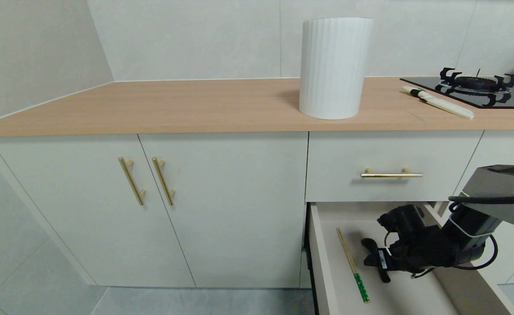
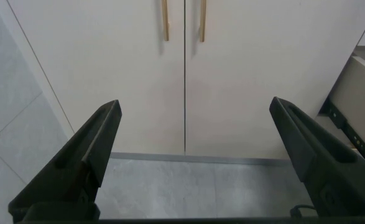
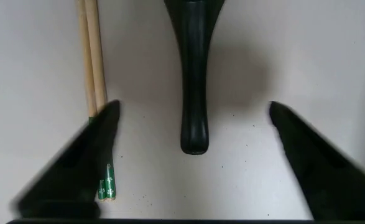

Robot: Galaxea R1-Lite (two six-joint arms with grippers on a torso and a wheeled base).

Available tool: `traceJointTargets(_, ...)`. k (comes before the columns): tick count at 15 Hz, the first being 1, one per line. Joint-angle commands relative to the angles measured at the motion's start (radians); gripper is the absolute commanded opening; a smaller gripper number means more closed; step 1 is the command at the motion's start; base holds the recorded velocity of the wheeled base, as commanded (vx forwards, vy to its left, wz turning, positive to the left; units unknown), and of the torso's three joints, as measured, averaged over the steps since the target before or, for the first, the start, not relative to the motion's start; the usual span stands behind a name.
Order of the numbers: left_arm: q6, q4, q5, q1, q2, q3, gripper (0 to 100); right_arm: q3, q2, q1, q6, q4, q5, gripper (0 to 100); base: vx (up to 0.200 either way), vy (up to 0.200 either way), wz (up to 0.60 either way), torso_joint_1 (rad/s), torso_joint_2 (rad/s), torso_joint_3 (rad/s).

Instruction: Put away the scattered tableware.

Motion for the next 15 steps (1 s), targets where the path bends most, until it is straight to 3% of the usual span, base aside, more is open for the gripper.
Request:
traceJointTargets(1,-0.001,0.000,0.000,0.000,0.000,0.000,100,0.003,-0.019,0.000,0.001,-0.001,0.000,100,0.000,0.000,0.00,0.000,0.00,0.000)
traceJointTargets(6,0.001,0.000,0.000,0.000,0.000,0.000,100,0.096,-0.326,0.000,-0.003,0.015,0.002,100,0.000,0.000,0.00,0.000,0.00,0.000)
traceJointTargets(10,-0.001,0.000,0.000,0.000,0.000,0.000,100,0.217,-0.648,0.009,-0.002,0.154,0.022,100,0.000,0.000,0.00,0.000,0.00,0.000)
traceJointTargets(15,-0.001,0.000,0.000,0.000,0.000,0.000,100,0.208,-0.849,0.020,-0.007,0.406,0.061,100,0.000,0.000,0.00,0.000,0.00,0.000)
